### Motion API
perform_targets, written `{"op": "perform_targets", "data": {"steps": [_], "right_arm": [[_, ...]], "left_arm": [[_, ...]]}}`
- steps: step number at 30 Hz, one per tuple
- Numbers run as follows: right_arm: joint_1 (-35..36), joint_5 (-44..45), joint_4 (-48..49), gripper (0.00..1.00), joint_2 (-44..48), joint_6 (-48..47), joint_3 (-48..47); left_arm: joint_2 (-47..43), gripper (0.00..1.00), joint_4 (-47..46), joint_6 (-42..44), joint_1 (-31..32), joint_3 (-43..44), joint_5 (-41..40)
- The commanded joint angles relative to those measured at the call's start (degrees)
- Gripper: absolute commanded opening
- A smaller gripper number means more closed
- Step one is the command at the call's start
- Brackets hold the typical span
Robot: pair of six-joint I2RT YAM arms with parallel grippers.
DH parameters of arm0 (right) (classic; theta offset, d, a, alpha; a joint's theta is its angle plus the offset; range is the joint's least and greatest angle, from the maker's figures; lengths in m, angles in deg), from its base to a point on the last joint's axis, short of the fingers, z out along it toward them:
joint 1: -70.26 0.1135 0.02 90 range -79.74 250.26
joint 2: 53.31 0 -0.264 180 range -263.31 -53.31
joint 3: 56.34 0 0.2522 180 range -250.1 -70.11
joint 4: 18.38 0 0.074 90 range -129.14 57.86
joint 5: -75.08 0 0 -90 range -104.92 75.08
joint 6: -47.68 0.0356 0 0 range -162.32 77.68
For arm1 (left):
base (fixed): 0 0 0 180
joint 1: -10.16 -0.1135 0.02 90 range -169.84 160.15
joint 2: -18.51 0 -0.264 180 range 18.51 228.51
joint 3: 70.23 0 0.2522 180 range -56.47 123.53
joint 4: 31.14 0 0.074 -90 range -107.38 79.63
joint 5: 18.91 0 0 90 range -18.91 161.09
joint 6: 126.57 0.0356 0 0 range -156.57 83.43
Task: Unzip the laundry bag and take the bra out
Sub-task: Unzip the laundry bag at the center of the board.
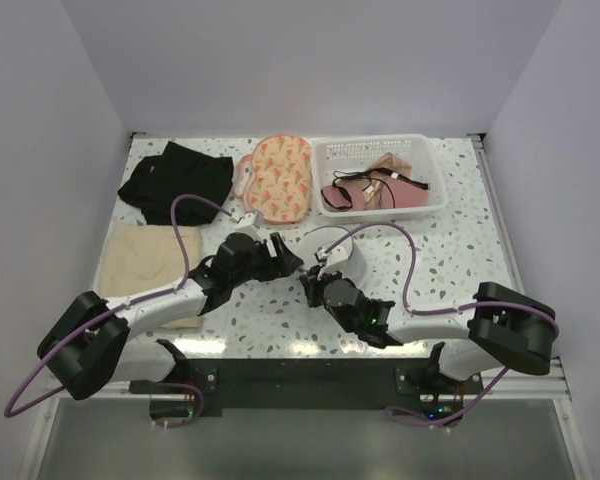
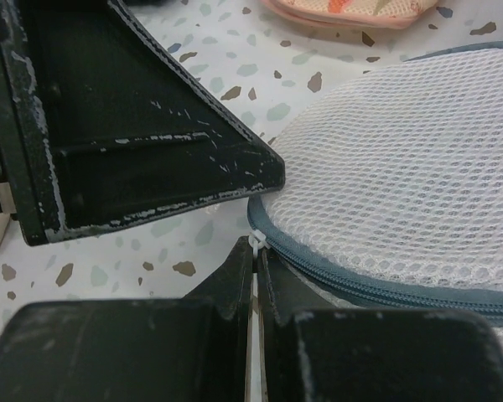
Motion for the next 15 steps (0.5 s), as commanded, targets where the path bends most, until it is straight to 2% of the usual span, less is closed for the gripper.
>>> {"op": "perform_targets", "data": {"steps": [1,15], "right_arm": [[-0.60,-1.30,4.44,0.00,-0.72,-1.01,-2.46],[-1.04,-3.94,4.17,0.00,-0.46,-3.21,-2.64]], "left_arm": [[2.33,0.78,-5.07,-1.37,0.46,1.09,2.56],[9.88,0.76,-8.24,-1.46,2.04,4.08,3.71]]}}
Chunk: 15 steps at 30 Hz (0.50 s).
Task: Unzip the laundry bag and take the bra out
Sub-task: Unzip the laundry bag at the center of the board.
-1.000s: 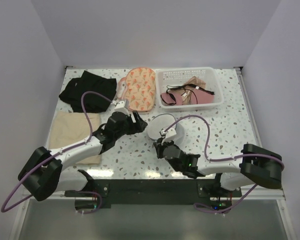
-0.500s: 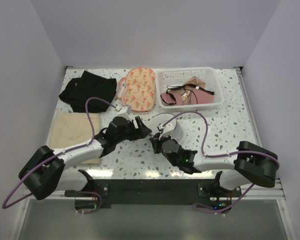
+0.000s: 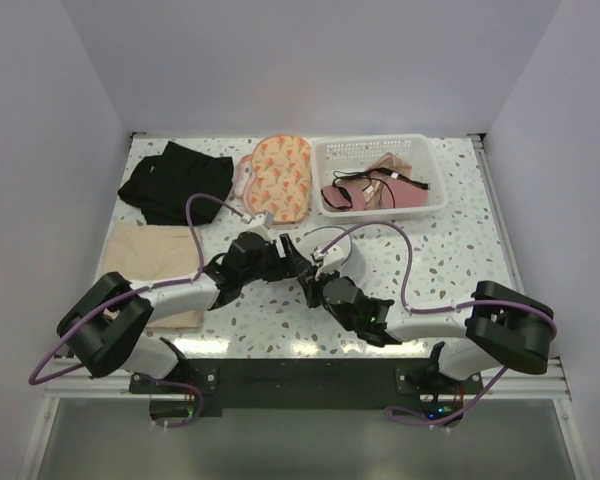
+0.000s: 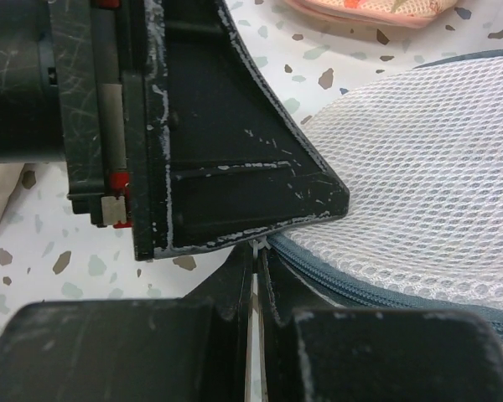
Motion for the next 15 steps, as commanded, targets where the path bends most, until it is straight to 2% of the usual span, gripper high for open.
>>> {"op": "perform_targets", "data": {"steps": [1,4,8,11,15], "right_arm": [[-0.12,-1.01,4.02,0.00,0.29,-0.83,-2.14],[-0.21,-1.37,3.93,0.00,0.37,-0.74,-1.70],[-0.12,-1.63,3.93,0.00,0.64,-0.74,-1.35],[-0.21,-1.89,3.76,0.00,0.81,-0.83,-1.26],[-0.30,-1.98,4.37,0.00,1.08,-0.30,-0.47]], "left_arm": [[1.78,0.75,-3.02,-0.17,1.02,2.70,1.89],[2.57,0.68,-3.54,0.18,1.11,3.14,2.07],[3.88,0.52,-4.77,0.27,1.19,3.49,2.60],[4.50,0.44,-5.04,0.35,1.28,3.93,2.86],[4.77,0.39,-4.34,0.88,1.37,4.90,2.60]]}}
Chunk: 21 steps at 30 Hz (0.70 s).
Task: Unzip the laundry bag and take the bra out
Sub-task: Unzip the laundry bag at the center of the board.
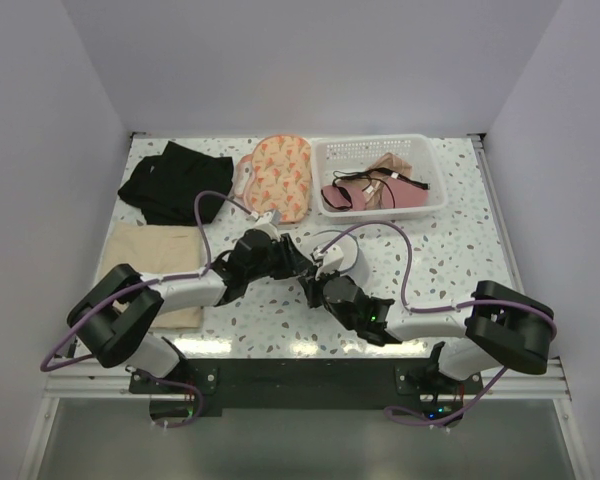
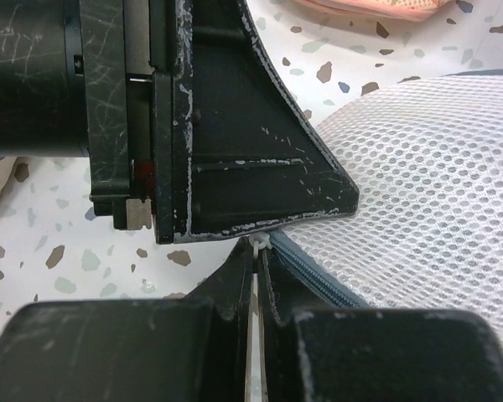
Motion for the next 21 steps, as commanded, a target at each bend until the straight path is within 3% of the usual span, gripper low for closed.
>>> {"op": "perform_targets", "data": {"steps": [1,7,13,21], "right_arm": [[0.18,-0.78,5.29,0.00,1.25,-0.08,-0.40],[0.27,-0.34,5.03,0.00,2.04,-0.08,0.13],[0.27,0.36,4.24,0.00,3.62,0.45,1.27],[0.27,0.45,2.83,0.00,5.56,1.06,2.68]], "left_arm": [[0.79,0.39,-1.36,1.43,0.58,2.56,-0.11],[0.09,0.31,-0.92,1.96,0.58,2.74,-1.08],[-0.17,0.14,0.22,2.57,0.58,3.00,-2.74],[-0.88,0.02,3.55,4.33,0.58,4.32,-7.93]]}}
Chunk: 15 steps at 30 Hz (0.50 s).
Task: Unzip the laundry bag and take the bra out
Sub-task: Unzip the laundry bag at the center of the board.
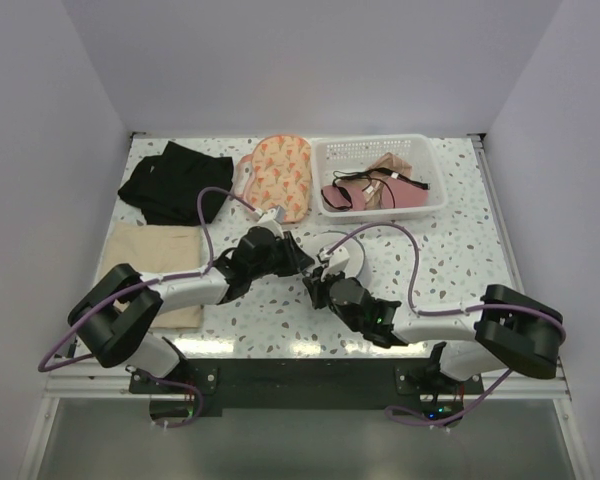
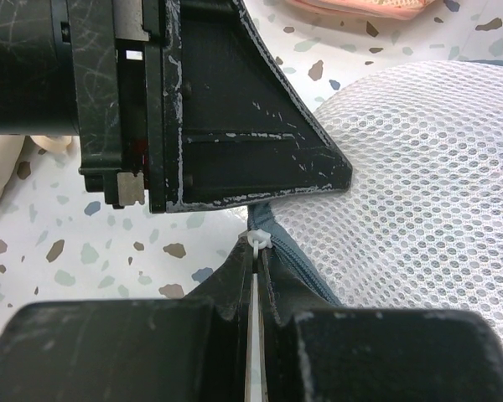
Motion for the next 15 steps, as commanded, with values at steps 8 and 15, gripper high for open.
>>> {"op": "perform_targets", "data": {"steps": [8,15], "right_arm": [[0.47,-0.43,1.76,0.00,4.61,1.35,1.39],[0.47,-3.24,-2.46,0.00,11.45,2.14,2.80]], "left_arm": [[-1.52,0.00,4.77,4.99,-0.34,3.21,-12.14],[-1.43,0.00,6.18,5.61,-0.34,4.00,-14.95]]}}
